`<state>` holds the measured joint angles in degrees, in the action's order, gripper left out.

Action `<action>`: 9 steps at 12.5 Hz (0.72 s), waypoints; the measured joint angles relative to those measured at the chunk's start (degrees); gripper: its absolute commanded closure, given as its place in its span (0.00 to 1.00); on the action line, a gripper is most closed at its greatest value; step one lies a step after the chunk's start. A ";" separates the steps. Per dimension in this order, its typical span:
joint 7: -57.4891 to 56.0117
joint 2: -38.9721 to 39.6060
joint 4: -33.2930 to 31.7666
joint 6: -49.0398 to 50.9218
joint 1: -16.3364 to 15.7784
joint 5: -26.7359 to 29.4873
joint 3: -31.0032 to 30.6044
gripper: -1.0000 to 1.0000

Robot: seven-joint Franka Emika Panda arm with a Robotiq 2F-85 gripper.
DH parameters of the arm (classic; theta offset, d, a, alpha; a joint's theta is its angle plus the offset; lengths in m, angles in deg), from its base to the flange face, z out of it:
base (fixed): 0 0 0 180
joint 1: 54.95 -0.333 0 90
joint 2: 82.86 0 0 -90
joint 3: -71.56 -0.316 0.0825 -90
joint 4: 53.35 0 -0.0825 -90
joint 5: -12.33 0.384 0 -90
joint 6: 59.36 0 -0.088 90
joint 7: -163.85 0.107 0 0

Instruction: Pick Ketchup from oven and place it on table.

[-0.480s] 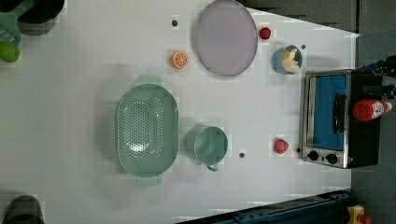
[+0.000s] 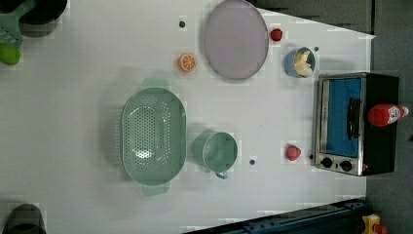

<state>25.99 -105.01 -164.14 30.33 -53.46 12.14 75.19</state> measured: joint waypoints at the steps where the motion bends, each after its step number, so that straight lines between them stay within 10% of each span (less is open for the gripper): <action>1: 0.01 0.14 1.73 -2.08 0.07 0.44 0.71 0.00; 9: 0.02 12.04 1.51 -14.09 1.79 -0.87 14.01 0.00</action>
<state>26.01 -92.98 -162.62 16.23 -51.67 11.27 89.20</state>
